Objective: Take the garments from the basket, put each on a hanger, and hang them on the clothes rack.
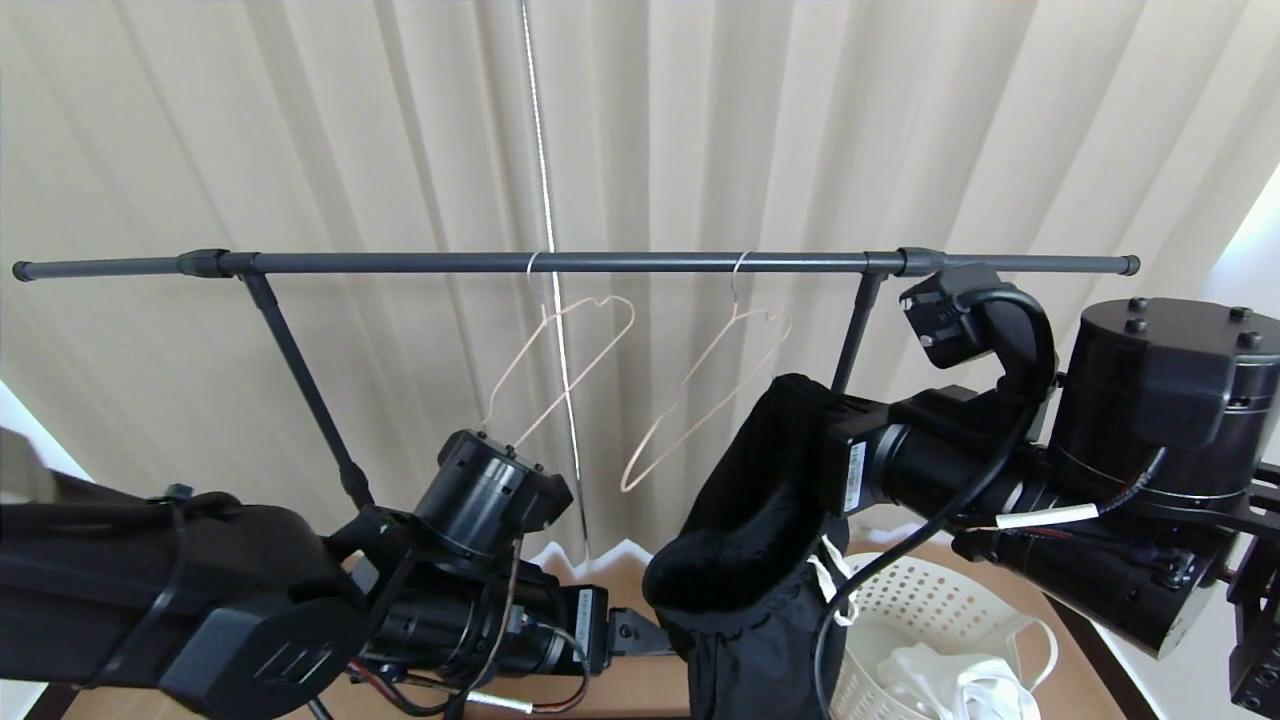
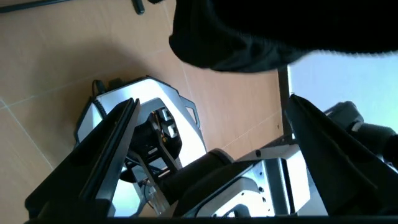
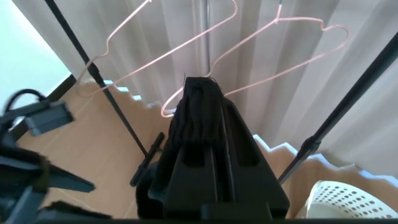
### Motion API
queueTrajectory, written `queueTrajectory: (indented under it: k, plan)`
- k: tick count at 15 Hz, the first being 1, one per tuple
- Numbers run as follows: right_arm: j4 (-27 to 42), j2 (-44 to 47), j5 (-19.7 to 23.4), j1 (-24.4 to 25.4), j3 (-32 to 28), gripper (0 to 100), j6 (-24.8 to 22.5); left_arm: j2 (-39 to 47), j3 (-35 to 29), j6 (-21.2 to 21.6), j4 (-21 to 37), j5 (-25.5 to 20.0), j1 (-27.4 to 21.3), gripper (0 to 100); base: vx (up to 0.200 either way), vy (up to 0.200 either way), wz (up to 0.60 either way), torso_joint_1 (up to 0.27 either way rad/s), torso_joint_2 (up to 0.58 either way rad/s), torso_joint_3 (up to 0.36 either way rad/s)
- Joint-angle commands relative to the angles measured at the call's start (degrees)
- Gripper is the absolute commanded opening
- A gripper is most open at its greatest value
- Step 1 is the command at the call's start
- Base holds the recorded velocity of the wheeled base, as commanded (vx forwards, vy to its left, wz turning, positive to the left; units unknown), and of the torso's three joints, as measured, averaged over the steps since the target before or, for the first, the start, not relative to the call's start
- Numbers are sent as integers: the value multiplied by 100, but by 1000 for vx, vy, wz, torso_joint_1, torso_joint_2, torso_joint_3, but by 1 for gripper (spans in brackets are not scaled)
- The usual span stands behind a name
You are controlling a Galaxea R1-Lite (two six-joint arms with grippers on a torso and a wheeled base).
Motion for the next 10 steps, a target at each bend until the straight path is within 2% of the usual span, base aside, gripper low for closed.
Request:
queueTrajectory:
  k: [1,3,10]
  plan:
    - [-1,-55,1,64,-19,0,1,435,-220,-45,-21,47,10,100,0,0,0,0,0,0]
    - [26,-170,1,249,-81,0,-8,813,-396,-142,-355,285,54,100,0,0,0,0,0,0]
    - [70,-398,1,310,25,0,45,892,-484,-150,-804,293,54,100,0,0,0,0,0,0]
